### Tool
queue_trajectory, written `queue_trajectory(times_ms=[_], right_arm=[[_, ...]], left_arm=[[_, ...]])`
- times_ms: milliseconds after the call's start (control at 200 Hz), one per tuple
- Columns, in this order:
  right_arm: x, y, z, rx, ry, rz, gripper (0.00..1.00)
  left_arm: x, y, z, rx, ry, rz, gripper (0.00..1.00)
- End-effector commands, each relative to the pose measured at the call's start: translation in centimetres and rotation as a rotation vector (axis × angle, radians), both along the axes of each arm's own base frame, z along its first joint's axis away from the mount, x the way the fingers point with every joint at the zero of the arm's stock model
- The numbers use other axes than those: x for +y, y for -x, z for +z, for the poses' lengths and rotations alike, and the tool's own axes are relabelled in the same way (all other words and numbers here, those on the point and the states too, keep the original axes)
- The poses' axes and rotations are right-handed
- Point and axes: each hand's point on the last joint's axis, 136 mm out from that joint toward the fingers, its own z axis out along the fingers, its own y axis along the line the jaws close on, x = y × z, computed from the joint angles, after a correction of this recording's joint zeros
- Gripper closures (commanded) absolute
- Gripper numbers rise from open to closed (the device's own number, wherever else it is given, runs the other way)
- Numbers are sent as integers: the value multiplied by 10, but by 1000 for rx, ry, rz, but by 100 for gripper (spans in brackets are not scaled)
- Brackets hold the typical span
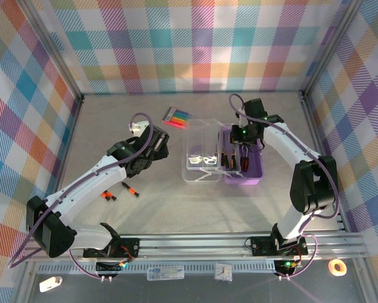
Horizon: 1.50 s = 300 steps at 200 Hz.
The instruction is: Pack the tool kit
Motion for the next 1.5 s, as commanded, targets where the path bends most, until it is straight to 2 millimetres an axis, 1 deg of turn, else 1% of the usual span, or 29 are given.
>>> queue_trajectory(times_ms=[0, 160, 220, 345, 390, 440, 520, 585, 655, 725, 800, 855, 920, 970, 1100, 1145, 1240, 1330, 1390, 1495], right_arm=[[-1, 0, -11, 16, 31, 16, 97], [-4, -1, -19, 36, 54, 8, 93], [-5, -1, -21, 39, 56, 4, 92], [-4, -1, -18, 33, 48, -2, 88], [-4, -2, -14, 24, 44, -6, 86], [-4, -2, -9, 15, 39, -11, 81], [-5, -2, -1, -4, 36, -23, 80], [-10, 1, 6, -15, 44, -45, 72], [-12, 5, 19, -54, 26, -63, 72], [-14, 9, 34, -99, 8, -78, 71], [-14, 15, 51, -146, -24, -84, 71], [-11, 19, 59, -171, -54, -81, 70], [-7, 24, 68, -193, -95, -71, 70], [-4, 28, 71, -199, -120, -56, 70], [0, 36, 75, -208, -150, -44, 70], [0, 37, 76, -212, -157, -43, 70], [3, 42, 78, -213, -182, -32, 70], [5, 45, 79, -215, -200, -26, 70], [7, 46, 79, -216, -204, -21, 69], [6, 48, 78, -213, -202, -19, 69]], left_arm=[[7, 3, 0, 2, 4, 25, 7], [11, 5, -2, 13, 0, 38, 7], [15, 6, -4, 16, 2, 53, 4], [19, 8, -7, 27, 7, 70, 4], [20, 9, -8, 32, 8, 75, 2], [22, 10, -9, 36, 8, 84, 1], [25, 12, -12, 43, 9, 98, 0], [27, 12, -14, 46, 14, 107, 0], [32, 13, -17, 54, 19, 130, 0], [43, 14, -22, 65, 18, 174, 0], [56, 18, -32, 89, 34, 230, 0], [67, 21, -41, 107, 54, 279, 3], [80, 26, -56, 143, 76, 348, 9], [89, 31, -69, 175, 95, 401, 13], [109, 50, -100, 256, 111, 545, 21], [112, 54, -110, 276, 129, 575, 22], [109, 57, -133, 329, 173, 592, 27], [107, 55, -152, 376, 185, 595, 37], [106, 53, -161, 395, 171, 588, 43], [110, 56, -173, 420, 147, 611, 46]])
